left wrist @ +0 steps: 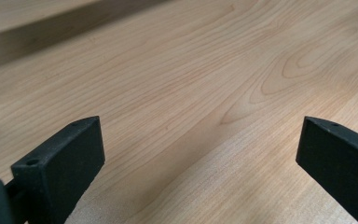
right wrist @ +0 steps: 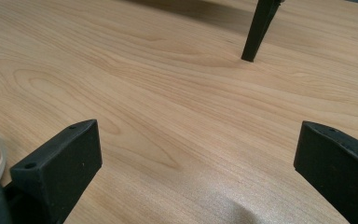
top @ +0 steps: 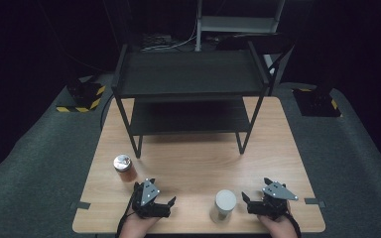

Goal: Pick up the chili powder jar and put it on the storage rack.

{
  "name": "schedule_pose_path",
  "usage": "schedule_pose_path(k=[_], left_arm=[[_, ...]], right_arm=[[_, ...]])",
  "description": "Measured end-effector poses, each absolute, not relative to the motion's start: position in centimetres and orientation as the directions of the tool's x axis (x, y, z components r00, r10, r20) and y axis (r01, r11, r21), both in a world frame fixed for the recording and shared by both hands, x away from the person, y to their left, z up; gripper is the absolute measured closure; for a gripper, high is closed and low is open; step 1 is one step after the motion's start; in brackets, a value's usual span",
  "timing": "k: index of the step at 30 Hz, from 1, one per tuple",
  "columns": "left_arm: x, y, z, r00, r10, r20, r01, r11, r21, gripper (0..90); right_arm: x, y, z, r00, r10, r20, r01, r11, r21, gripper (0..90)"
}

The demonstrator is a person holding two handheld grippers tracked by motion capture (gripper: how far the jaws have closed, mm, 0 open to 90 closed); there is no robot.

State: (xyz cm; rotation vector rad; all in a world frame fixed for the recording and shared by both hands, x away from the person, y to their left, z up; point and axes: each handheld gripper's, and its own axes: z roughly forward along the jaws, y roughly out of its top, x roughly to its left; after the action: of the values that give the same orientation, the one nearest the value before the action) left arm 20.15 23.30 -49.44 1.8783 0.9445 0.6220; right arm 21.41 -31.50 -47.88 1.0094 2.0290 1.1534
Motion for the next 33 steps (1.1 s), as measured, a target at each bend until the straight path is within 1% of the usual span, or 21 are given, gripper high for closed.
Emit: schedule_pose_path(k=[4,6,10,13,16,22,27,33], left_arm=[[19.8,23.8,-49.8,0.577,0.816,0.013,0.343,-0.258,0.903,1.3],[19.8,24.0,-49.9,0.581,0.813,0.014,0.336,-0.255,0.906,0.9],[19.5,23.9,-50.1,0.582,0.813,0.033,0.316,-0.264,0.911,0.8],[19.2,24.0,-50.2,0.581,0.813,0.042,0.305,-0.266,0.914,0.8],[19.0,24.0,-50.3,0.580,0.813,0.053,0.292,-0.268,0.918,0.9],[18.8,23.6,-50.2,0.573,0.816,0.076,0.289,-0.288,0.913,0.8],[18.8,23.6,-50.1,0.557,0.827,0.079,0.297,-0.286,0.911,0.7],[18.8,24.1,-50.3,0.552,0.832,0.054,0.302,-0.261,0.917,0.6]], right_arm=[[21.4,-31.8,-48.0,-0.540,0.836,-0.100,0.321,0.314,0.894,0.0],[21.2,-31.4,-48.0,-0.525,0.844,-0.111,0.323,0.319,0.891,0.0],[21.1,-31.2,-48.0,-0.531,0.837,-0.133,0.310,0.338,0.889,0.0],[21.2,-31.2,-48.0,-0.522,0.845,-0.118,0.325,0.325,0.888,0.2],[21.2,-31.6,-48.1,-0.533,0.839,-0.107,0.317,0.315,0.895,0.2],[20.8,-31.8,-48.4,-0.538,0.835,-0.118,0.288,0.313,0.905,0.4],[20.9,-31.9,-48.4,-0.547,0.829,-0.116,0.289,0.317,0.904,0.5],[20.9,-32.4,-48.6,-0.539,0.838,-0.087,0.289,0.281,0.915,0.6]])
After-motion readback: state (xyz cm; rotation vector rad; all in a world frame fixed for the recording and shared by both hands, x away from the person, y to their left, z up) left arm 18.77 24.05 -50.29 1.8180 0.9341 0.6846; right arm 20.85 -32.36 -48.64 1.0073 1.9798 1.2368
